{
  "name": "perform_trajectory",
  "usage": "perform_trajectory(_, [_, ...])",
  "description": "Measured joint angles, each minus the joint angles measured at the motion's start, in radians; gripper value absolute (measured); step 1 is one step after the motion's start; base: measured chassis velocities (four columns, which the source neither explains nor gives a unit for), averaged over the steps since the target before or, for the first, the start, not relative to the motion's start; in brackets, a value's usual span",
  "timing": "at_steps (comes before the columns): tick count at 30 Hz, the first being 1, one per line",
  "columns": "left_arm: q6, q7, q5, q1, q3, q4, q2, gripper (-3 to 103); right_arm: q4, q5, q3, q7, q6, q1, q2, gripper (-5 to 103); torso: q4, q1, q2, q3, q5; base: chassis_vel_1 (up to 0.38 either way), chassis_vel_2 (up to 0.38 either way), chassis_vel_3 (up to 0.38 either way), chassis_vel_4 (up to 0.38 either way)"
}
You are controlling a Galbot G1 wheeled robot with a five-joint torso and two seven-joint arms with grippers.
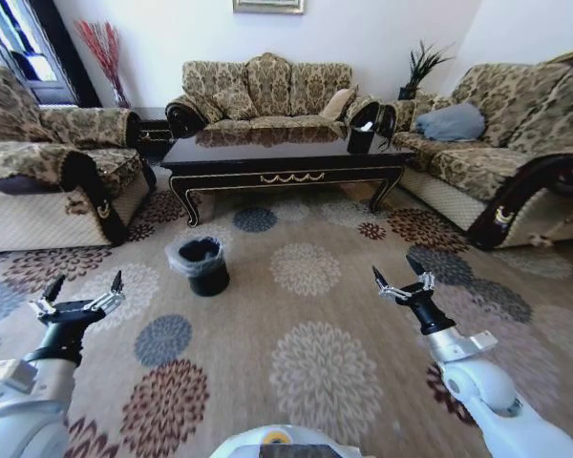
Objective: Move to the front of the table and pick up the trash from the floor, then place it into the trash bin.
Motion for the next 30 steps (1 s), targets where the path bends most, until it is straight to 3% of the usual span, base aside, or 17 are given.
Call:
perform_trajectory(19, [-0.004,0.000,0.024,0.013,0.013,0.001,-0.039,100,-0.026,0.006,0.002,-0.017,0.047,-0.006,-0.002,100,0.0001,0.000,0.000,0.000,-0.0005,0.345,-0.354,-0.341,0.353])
perform_trajectory(30, [-0.004,0.001,0.031,0.017,0.016,0.001,-0.040,100,-0.051,0.017,-0.011,-0.029,0.071,0.022,-0.010,100,0.0005,0.000,0.000,0.000,-0.0003,0.076,-0.091,-0.062,0.094])
